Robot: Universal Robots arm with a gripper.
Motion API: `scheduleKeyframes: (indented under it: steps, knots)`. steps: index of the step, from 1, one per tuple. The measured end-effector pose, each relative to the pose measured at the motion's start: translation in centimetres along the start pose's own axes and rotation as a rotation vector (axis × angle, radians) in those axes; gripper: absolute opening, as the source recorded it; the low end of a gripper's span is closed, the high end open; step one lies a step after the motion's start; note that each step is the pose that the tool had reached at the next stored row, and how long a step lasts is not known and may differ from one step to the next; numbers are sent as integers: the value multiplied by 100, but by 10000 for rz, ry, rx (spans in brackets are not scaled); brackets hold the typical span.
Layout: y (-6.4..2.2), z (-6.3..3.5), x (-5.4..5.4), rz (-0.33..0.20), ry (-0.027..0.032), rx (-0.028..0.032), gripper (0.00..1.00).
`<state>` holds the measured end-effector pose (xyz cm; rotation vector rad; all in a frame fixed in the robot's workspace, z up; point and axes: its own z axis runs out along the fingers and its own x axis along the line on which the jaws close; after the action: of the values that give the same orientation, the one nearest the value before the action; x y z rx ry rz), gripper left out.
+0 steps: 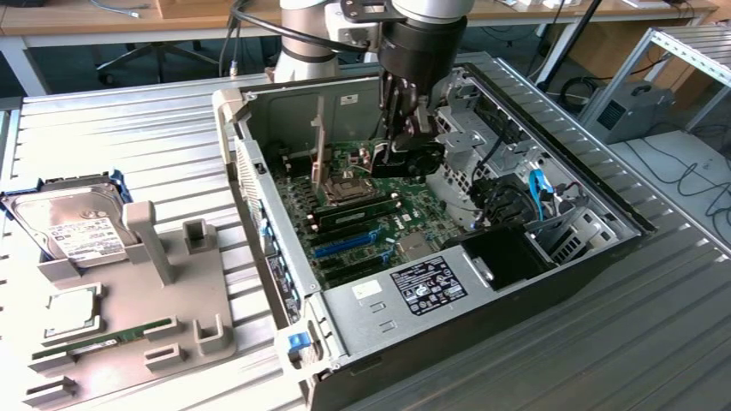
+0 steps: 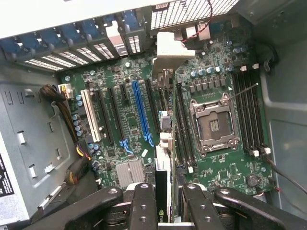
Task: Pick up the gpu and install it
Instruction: 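Insert the gpu into the slot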
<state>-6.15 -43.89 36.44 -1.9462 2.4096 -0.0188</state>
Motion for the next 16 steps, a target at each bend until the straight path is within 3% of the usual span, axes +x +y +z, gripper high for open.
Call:
scheduleKeyframes:
  steps: [16]
  knots:
    - [0, 1, 0, -245, -7, -6, 26]
